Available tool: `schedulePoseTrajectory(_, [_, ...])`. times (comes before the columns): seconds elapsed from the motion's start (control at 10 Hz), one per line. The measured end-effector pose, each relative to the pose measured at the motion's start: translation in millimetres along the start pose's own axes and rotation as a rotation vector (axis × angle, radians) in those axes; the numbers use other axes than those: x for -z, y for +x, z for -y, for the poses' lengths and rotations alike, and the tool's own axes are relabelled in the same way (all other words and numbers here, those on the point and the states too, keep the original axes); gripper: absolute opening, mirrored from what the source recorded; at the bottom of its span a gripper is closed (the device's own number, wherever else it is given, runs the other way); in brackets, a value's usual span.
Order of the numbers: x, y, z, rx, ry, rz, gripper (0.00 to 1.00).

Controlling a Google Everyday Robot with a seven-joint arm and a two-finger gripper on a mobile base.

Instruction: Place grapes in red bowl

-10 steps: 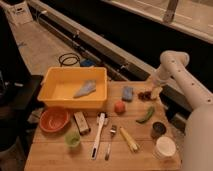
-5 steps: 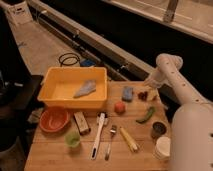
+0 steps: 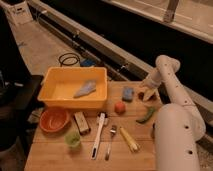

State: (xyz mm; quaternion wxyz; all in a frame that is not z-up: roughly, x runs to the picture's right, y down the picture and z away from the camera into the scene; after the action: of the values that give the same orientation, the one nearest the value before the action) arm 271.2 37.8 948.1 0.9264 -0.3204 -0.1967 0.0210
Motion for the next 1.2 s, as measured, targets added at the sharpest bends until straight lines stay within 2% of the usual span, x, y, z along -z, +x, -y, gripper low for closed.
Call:
schedulePoseTrajectory(0.1, [1.6, 1.2, -2.9, 0.001, -0.001, 0.008, 0.41])
schedulePoseTrajectory(0.2, [2.9, 2.0, -6.2, 0.003, -0.004, 0.001, 0.29])
schedulePoseTrajectory(0.5, [1.3, 12.1, -15.9, -0.010, -0.011, -0.020, 0.03])
schedulePoseTrajectory(0.7, [5.7, 17.5, -18.9, -0.017, -0.004, -0.030, 0.00])
schedulePoseTrajectory(0.8, [15.3, 19.3, -19.8, -0.020, 0.012, -0.034, 0.00])
schedulePoseTrajectory(1.1, [49.5, 11.4, -14.6, -0.011, 0.085, -0.048, 0.00])
schedulePoseTrajectory(1.2, [71.2, 6.3, -13.2, -0.008, 0.122, -0.055, 0.00])
